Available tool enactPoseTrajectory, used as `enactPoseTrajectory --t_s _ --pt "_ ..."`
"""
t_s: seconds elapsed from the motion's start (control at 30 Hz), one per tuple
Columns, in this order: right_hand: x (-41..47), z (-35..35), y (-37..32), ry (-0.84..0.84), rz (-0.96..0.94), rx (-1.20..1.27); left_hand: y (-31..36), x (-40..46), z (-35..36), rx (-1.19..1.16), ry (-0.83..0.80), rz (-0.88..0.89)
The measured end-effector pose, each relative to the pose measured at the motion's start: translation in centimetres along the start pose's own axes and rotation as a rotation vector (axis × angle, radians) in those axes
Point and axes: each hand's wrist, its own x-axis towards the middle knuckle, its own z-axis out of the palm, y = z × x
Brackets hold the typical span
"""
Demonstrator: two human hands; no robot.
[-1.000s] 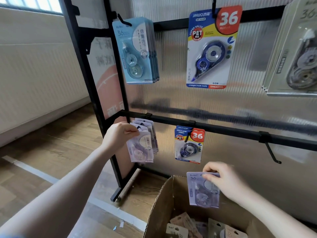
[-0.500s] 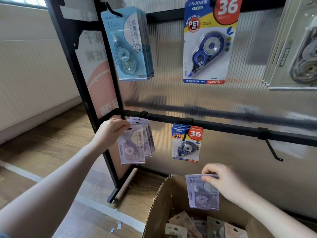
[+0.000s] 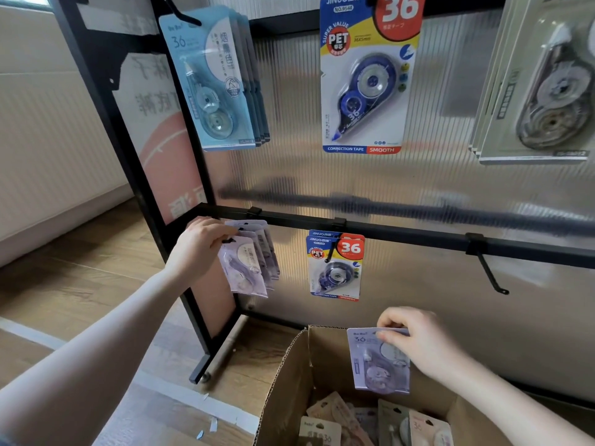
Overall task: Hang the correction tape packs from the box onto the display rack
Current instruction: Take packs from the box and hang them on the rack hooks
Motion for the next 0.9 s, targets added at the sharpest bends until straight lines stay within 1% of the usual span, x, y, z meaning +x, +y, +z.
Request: enactPoseTrajectory --t_s 0.23,0.4,0.6,0.73,0.9 --pt "-1.4 -1.2 1.0 0.037 0.012 0.013 2.4 -1.6 -0.2 0.007 0.082 -0.095" --pt "-2.5 -2.9 1.3 0.073 -0.013 0.021 5.4 -3.5 -0.4 -0.01 0.114 -0.146" --pt "-4.5 -4.6 1.7 0.182 -0.008 0.07 11.1 -6.3 -0.4 -0.042 0.127 -0.154" --pt "-5.9 -5.9 2.2 0.25 0.011 0.085 15.2 -7.6 -0.1 -0.106 0.142 -0.175" --pt "-7.2 -7.9 3.0 0.33 -0.003 0.052 19.3 -8.8 1.1 -0.201 0.096 -0.22"
